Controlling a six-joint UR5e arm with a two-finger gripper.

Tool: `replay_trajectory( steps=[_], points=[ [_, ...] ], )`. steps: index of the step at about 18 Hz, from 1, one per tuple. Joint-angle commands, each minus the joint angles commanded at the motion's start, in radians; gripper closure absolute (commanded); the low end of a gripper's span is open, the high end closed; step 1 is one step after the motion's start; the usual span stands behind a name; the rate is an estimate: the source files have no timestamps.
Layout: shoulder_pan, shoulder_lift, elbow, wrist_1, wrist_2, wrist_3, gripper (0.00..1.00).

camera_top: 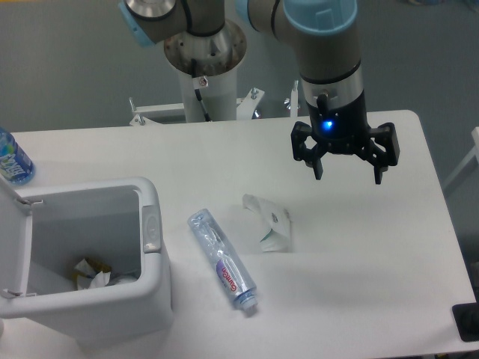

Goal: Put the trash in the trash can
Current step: 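Lower the open gripper onto the crumpled clear plastic wrapper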

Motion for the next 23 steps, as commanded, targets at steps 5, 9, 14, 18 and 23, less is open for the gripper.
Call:
replay_trajectory(
  steps=[5,9,14,18,23],
  points=[
    [-0.008,0.003,-0.043,0.005,-0.002,-0.006,0.0],
    [-0.015,0.015,-0.141,0.011,-0.003,-0.011,0.0],
    [-0.07,-0.004,-0.25,0.055,-0.003,-0.13,0.0],
    [-0.143,-0.072,-0.29,0.101,-0.002,-0.204,0.0],
    [-0.166,-0.09,-0.374,0.104,-0.002,-0.305,0.0]
  ],
)
